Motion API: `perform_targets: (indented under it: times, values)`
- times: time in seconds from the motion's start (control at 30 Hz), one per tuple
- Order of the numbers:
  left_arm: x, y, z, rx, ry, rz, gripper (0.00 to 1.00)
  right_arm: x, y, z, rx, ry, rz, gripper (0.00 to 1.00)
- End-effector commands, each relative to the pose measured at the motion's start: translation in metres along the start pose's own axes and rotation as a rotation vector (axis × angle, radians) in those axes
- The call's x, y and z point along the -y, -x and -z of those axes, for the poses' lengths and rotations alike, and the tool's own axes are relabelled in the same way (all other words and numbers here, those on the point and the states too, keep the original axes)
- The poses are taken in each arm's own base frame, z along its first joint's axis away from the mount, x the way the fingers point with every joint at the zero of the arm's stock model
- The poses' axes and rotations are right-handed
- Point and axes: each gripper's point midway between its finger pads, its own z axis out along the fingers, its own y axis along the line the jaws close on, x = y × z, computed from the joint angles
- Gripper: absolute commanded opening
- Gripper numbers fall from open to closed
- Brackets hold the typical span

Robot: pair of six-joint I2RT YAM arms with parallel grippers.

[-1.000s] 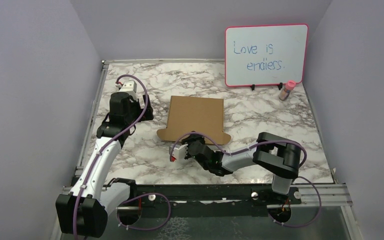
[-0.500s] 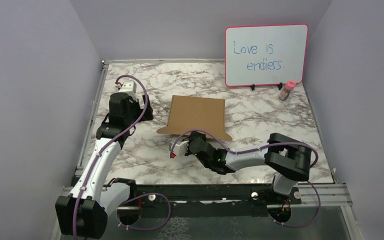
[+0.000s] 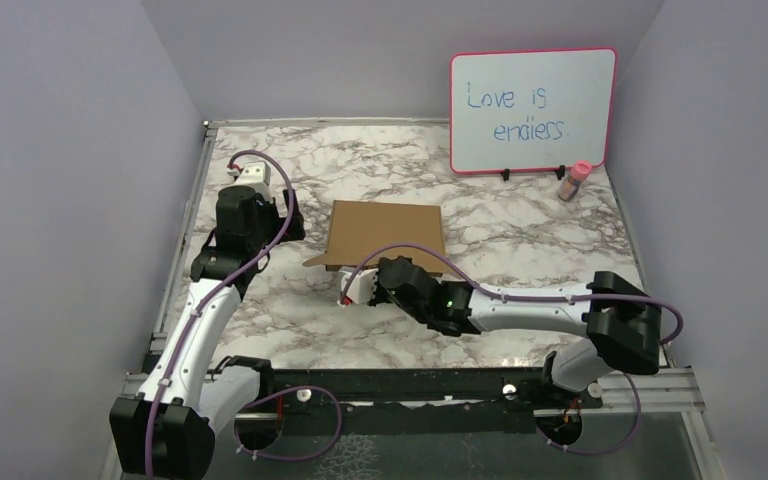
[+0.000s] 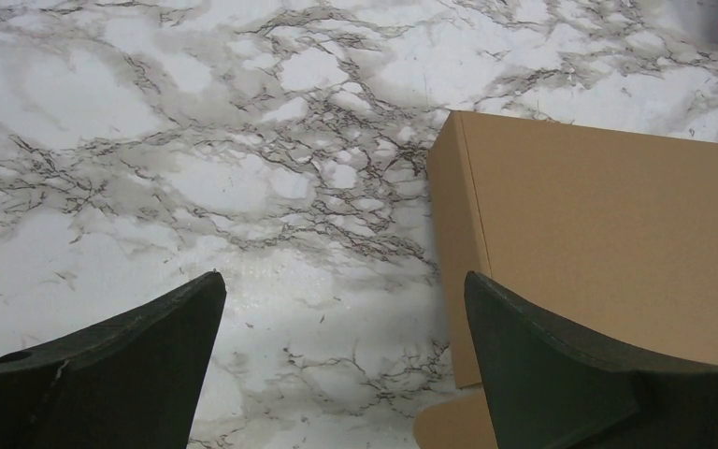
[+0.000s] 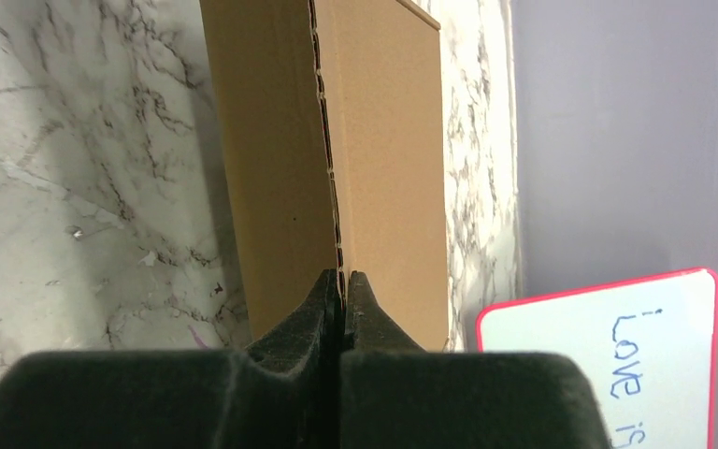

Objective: Fold the paper box

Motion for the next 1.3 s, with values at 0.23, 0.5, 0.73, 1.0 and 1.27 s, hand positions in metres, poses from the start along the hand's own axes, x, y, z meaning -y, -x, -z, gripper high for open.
perform_targets:
  times: [0.23,0.5,0.73,1.0,1.27]
  values:
    - [0.006,0.059,0.025,0.143,-0.011,0.008,0.97,0.031,0.031,0.038,0.037,0.233,-0.164,0.01]
    - [-0.004,0.091,0.051,0.223,0.064,-0.037,0.98,0.057,0.043,0.062,0.021,0.308,-0.218,0.01]
    - [0.009,0.106,0.063,0.251,0.010,-0.044,0.98,0.079,0.052,0.079,0.061,0.356,-0.281,0.01]
    - [0.026,0.087,0.051,0.207,-0.097,-0.053,0.98,0.089,0.038,0.067,0.104,0.466,-0.377,0.01]
    - [0.043,0.062,0.040,0.177,-0.198,-0.097,0.97,0.094,0.019,0.033,0.107,0.553,-0.426,0.01]
